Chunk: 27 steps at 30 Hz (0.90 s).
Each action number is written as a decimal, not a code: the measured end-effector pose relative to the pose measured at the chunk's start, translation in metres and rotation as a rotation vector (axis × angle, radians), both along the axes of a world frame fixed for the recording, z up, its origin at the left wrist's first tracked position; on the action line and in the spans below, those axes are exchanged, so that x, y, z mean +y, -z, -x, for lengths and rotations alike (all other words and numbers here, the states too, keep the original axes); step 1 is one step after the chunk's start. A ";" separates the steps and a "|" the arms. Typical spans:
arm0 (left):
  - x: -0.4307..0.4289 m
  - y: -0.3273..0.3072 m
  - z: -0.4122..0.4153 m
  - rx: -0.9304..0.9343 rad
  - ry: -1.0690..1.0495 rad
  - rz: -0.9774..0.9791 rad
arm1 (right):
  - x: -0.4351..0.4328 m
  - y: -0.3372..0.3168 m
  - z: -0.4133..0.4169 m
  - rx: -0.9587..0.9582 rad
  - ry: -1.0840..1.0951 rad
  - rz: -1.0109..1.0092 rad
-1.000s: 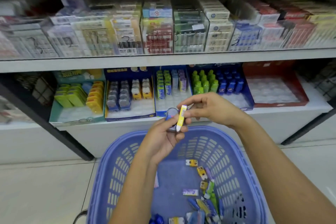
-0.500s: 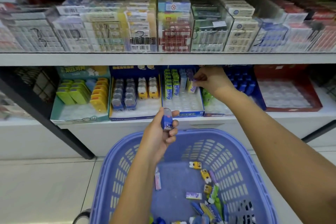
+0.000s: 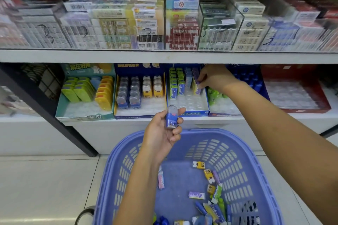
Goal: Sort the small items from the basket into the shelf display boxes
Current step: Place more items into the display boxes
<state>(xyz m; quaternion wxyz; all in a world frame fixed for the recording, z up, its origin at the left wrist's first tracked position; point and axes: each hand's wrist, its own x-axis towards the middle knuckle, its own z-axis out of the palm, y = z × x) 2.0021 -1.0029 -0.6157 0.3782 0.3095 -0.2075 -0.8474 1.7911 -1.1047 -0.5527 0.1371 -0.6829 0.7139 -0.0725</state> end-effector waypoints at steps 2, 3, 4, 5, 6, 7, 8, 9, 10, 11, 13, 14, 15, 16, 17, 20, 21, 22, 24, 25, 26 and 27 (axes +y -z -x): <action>0.002 -0.001 -0.002 0.011 -0.004 0.006 | 0.003 -0.002 -0.002 0.015 0.000 0.002; 0.003 -0.002 -0.002 0.009 -0.015 0.013 | 0.007 -0.002 -0.004 0.016 0.008 0.027; 0.004 -0.002 -0.003 0.002 -0.036 0.026 | 0.012 -0.002 -0.007 0.005 0.030 0.075; 0.005 -0.002 -0.003 -0.009 -0.067 0.047 | 0.020 -0.002 -0.012 -0.028 0.062 0.137; 0.005 -0.002 -0.005 -0.028 -0.103 0.068 | 0.029 -0.001 -0.018 -0.101 0.083 0.188; 0.005 -0.003 -0.006 -0.047 -0.133 0.086 | 0.039 0.000 -0.025 -0.223 0.075 0.200; 0.006 -0.003 -0.008 -0.059 -0.153 0.099 | 0.051 0.001 -0.034 -0.382 0.024 0.165; 0.006 -0.004 -0.010 -0.063 -0.164 0.114 | 0.063 0.001 -0.044 -0.539 -0.055 0.094; 0.006 -0.005 -0.013 -0.062 -0.167 0.135 | 0.076 0.001 -0.055 -0.658 -0.132 0.019; 0.006 -0.007 -0.017 -0.055 -0.167 0.162 | 0.086 0.001 -0.064 -0.741 -0.188 -0.031; 0.006 -0.010 -0.024 -0.058 -0.161 0.229 | 0.098 0.003 -0.079 -0.852 -0.223 -0.027; 0.006 -0.011 -0.028 -0.078 -0.159 0.264 | 0.100 0.003 -0.085 -0.893 -0.211 0.000; 0.006 -0.013 -0.032 -0.113 -0.168 0.296 | 0.101 0.003 -0.089 -0.930 -0.197 0.023; 0.005 -0.014 -0.034 -0.179 -0.193 0.324 | 0.100 0.002 -0.093 -0.964 -0.187 0.034; 0.005 -0.015 -0.037 -0.290 -0.237 0.354 | 0.098 0.002 -0.097 -0.984 -0.177 0.045; 0.004 -0.006 -0.052 -0.859 -0.477 0.544 | 0.085 0.004 -0.112 -0.869 -0.106 0.207; 0.004 -0.001 -0.060 -1.091 -0.528 0.658 | 0.078 0.006 -0.119 -0.788 -0.090 0.290; 0.004 0.004 -0.068 -1.265 -0.522 0.757 | 0.072 0.008 -0.128 -0.705 -0.093 0.361; 0.002 0.018 -0.080 -1.434 -0.416 0.836 | 0.062 0.014 -0.149 -0.566 -0.152 0.430; 0.001 0.024 -0.085 -1.465 -0.372 0.841 | 0.057 0.019 -0.159 -0.512 -0.195 0.436; 0.000 0.029 -0.089 -1.475 -0.348 0.846 | 0.052 0.023 -0.169 -0.465 -0.234 0.425; -0.002 0.032 -0.092 -1.472 -0.346 0.857 | 0.048 0.028 -0.178 -0.419 -0.261 0.401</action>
